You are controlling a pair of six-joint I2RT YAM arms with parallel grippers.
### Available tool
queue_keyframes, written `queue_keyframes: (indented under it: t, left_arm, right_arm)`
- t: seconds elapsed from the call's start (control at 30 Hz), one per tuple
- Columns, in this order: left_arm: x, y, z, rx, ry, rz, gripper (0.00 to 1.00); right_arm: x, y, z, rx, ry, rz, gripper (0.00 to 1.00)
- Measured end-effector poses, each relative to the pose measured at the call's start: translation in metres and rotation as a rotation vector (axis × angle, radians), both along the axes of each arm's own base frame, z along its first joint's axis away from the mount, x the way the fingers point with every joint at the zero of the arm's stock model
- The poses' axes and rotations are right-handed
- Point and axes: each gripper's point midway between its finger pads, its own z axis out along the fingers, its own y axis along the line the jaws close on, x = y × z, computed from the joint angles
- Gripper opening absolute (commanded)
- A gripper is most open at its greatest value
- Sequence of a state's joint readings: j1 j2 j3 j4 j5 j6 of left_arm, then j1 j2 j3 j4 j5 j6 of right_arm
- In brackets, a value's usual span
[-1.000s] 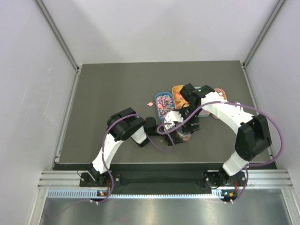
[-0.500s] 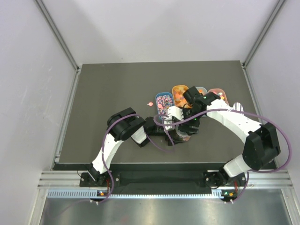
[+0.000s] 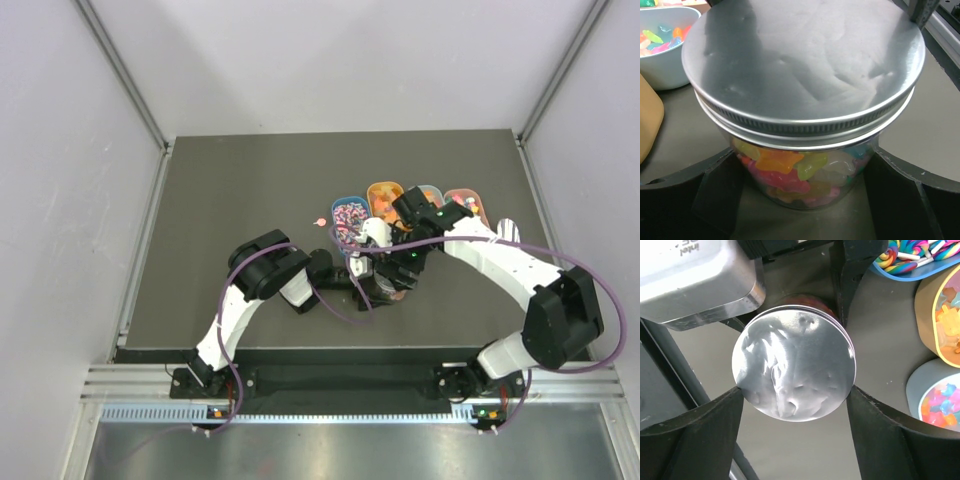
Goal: Pack the candies
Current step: Screw the bottle lid onto the packing bottle.
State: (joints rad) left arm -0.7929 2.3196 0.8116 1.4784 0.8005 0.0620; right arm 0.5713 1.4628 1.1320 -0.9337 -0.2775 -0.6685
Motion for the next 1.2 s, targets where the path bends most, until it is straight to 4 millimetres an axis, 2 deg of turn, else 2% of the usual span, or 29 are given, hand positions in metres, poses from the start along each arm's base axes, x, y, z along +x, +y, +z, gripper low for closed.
queue_keyframes:
  t: [0.03,0.07,0.1,0.3,0.57,0.73,0.97,1.2]
  left_arm:
    - [0.000,0.000,0.000,0.000,0.000,0.001,0.00]
    - [0.000,0.000,0.000,0.000,0.000,0.001,0.00]
    - [0.000,0.000,0.000,0.000,0.003,0.003,0.00]
    - [0.001,0.000,0.000,0.001,0.009,0.007,0.00]
    - [0.001,0.000,0.000,0.000,0.003,0.007,0.00]
    - [0.000,0.000,0.000,0.000,-0.005,0.004,0.00]
    - [0.001,0.000,0.000,0.001,0.008,0.010,0.00]
    - [0.001,0.000,0.000,0.001,0.010,0.013,0.00]
  right_arm:
    - [0.000,0.000,0.000,0.003,-0.002,-0.004,0.81]
    - [0.000,0.000,0.000,0.005,-0.006,-0.003,0.98]
    - [-0.001,0.000,0.000,0.009,-0.007,-0.006,1.00]
    - [0.001,0.001,-0.014,0.007,-0.048,0.102,1.00]
    - [0.002,-0.010,-0.014,-0.057,-0.114,0.364,1.00]
    - [0.004,-0.012,-0.008,-0.079,-0.143,0.518,1.00]
    - [0.004,0.006,0.008,-0.018,-0.137,0.662,1.00]
    - [0.000,0.016,0.009,0.015,-0.111,0.732,1.00]
